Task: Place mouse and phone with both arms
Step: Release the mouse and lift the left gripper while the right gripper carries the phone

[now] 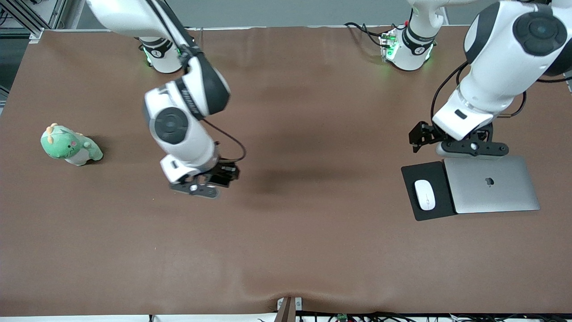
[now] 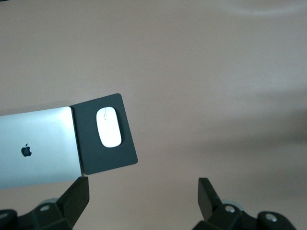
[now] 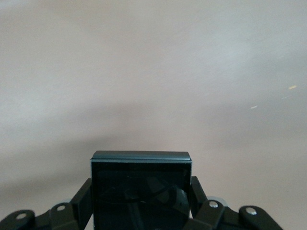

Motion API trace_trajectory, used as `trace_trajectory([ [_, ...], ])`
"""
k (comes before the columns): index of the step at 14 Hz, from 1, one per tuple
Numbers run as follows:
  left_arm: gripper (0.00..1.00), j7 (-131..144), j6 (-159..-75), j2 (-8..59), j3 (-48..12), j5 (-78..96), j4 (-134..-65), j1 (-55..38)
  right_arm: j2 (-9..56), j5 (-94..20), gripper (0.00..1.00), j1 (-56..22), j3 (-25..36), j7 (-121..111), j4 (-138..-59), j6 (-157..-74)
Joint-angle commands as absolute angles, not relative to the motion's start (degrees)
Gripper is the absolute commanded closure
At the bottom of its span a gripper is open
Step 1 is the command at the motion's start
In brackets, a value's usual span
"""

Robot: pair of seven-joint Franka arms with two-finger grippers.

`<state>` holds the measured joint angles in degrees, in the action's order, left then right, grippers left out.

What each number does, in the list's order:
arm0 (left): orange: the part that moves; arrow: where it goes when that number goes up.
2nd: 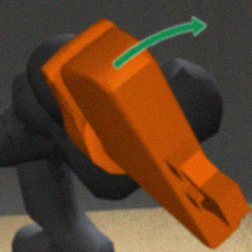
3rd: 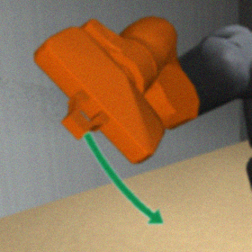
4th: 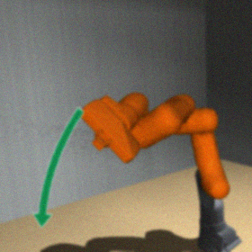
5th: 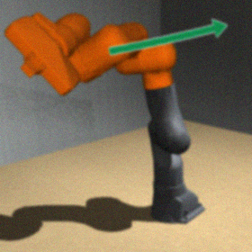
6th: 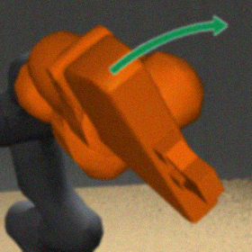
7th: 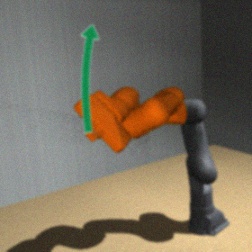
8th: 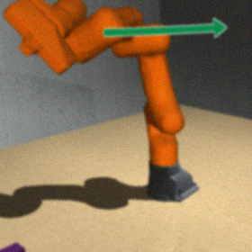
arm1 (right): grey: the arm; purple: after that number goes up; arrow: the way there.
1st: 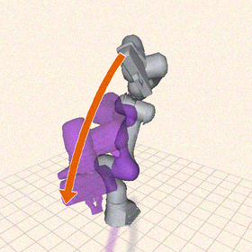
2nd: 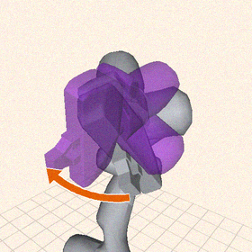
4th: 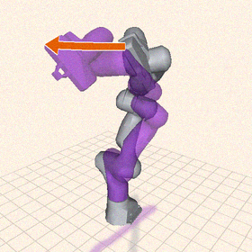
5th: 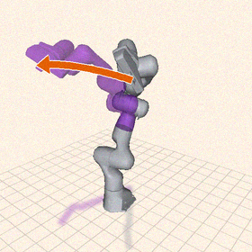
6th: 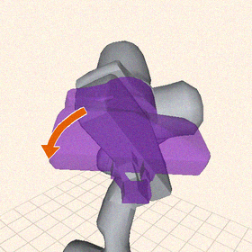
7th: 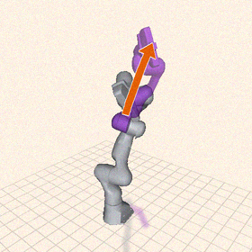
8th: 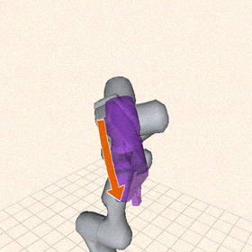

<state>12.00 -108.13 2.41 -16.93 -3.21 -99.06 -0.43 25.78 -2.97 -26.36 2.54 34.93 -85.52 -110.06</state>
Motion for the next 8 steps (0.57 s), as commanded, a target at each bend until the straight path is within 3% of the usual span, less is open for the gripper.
trace_trajectory([
  [1, 0.0, 10.0, -105.6, -0.7, -10.9, -0.6, -99.4, -5.5, 22.2, -2.5, 1.0, -20.4, 1.4, 27.0, -86.8, -106.8],
  [8, 0.0, 9.9, -100.8, -0.5, -5.5, 1.0, -93.6, -10.5, 21.5, -2.3, 1.0, -8.1, 1.5, 9.6, -88.2, -104.2],
])
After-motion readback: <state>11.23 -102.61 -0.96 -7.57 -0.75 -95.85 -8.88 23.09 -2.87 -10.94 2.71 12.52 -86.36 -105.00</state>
